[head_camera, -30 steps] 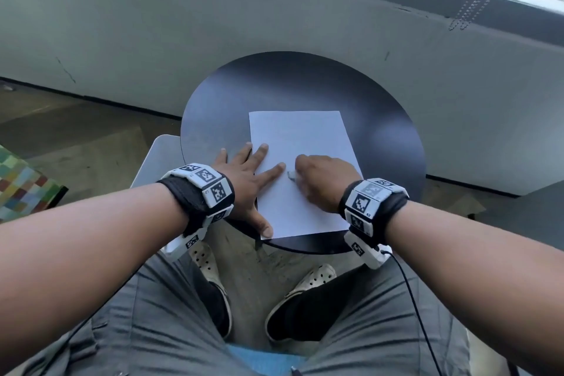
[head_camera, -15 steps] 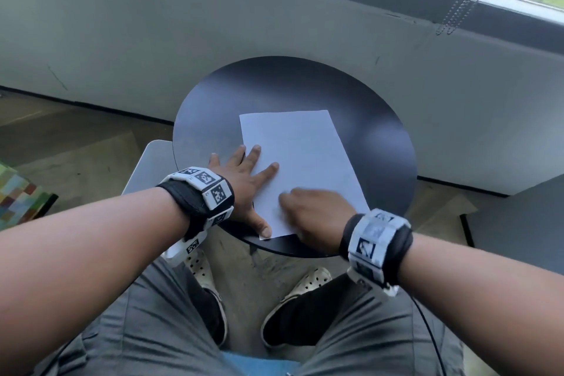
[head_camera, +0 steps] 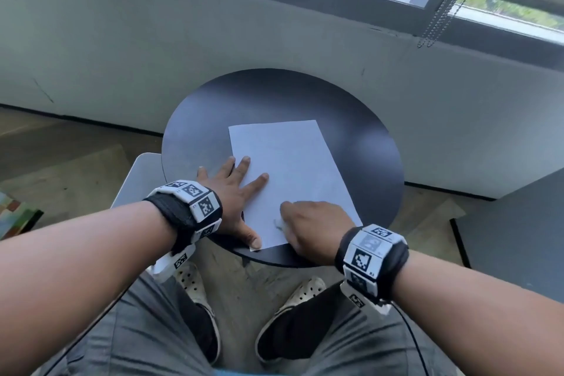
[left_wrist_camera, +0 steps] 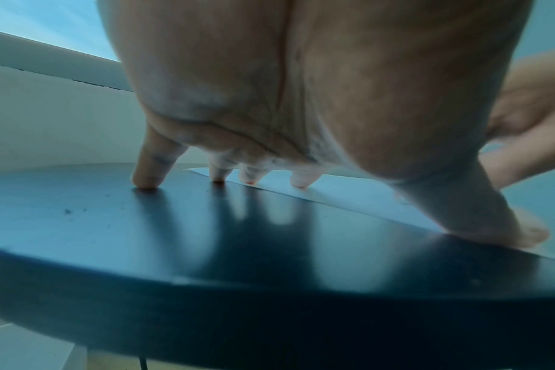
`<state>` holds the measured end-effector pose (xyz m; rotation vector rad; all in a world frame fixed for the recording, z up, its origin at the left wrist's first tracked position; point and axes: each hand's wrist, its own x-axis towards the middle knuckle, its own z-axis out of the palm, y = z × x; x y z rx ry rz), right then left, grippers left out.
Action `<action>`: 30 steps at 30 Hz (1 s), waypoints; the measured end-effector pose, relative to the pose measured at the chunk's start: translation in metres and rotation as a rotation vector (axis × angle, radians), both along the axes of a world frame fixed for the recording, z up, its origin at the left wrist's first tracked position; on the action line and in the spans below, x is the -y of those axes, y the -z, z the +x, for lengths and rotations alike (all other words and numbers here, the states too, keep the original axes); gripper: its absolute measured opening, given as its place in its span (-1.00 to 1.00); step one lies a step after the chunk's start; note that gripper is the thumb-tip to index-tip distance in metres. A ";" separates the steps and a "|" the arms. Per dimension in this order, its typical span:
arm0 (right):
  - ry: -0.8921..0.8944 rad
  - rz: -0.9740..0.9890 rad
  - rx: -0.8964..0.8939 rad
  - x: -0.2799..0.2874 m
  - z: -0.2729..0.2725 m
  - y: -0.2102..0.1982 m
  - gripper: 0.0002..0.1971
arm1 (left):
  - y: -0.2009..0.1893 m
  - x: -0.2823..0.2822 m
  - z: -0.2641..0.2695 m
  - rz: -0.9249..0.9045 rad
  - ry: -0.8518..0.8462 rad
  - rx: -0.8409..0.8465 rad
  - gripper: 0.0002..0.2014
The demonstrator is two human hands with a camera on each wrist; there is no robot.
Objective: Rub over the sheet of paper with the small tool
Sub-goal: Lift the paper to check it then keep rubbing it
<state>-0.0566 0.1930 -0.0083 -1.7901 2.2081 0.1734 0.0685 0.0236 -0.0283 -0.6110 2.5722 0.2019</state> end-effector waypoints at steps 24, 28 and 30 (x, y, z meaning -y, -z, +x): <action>0.592 -0.052 0.051 -0.024 -0.125 0.003 -0.80 | -0.016 0.006 0.010 0.101 -0.110 -0.158 0.09; 0.564 -0.150 0.005 -0.022 -0.114 -0.002 -0.71 | -0.013 0.031 -0.009 -0.004 -0.294 -0.187 0.00; 0.542 -0.152 0.067 -0.016 -0.102 -0.006 -0.66 | -0.008 0.039 -0.017 -0.063 -0.341 -0.157 0.01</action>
